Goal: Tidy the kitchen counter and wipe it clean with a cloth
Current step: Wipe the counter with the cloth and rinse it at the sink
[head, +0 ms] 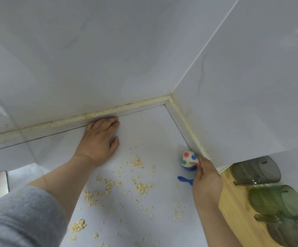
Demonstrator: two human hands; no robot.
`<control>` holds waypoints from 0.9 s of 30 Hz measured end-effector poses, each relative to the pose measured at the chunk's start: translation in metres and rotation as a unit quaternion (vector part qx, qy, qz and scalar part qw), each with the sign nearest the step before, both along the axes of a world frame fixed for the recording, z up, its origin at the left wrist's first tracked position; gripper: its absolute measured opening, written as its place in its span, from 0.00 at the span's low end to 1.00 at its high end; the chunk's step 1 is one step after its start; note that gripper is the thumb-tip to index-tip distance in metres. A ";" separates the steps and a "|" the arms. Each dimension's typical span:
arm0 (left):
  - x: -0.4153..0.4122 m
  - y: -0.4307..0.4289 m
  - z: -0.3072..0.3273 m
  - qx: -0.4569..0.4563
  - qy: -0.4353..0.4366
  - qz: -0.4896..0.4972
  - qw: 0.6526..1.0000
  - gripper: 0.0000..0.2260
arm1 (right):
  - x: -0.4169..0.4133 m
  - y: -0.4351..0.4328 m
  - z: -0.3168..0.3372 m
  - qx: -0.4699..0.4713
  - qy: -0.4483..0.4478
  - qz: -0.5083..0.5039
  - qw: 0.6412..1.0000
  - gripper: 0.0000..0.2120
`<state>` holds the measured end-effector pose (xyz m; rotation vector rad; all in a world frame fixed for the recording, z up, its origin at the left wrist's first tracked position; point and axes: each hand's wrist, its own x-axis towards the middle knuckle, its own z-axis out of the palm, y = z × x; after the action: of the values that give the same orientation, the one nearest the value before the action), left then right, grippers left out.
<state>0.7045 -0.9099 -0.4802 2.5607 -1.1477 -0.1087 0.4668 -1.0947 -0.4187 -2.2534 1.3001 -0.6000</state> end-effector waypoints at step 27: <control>0.000 0.002 0.001 0.002 -0.004 -0.004 1.000 0.28 | 0.008 0.061 0.000 0.087 0.025 0.027 0.996 0.12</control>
<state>0.7040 -0.9077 -0.4789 2.5617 -1.1630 -0.1019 0.4748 -1.0337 -0.4191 -2.1649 1.2603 -0.3972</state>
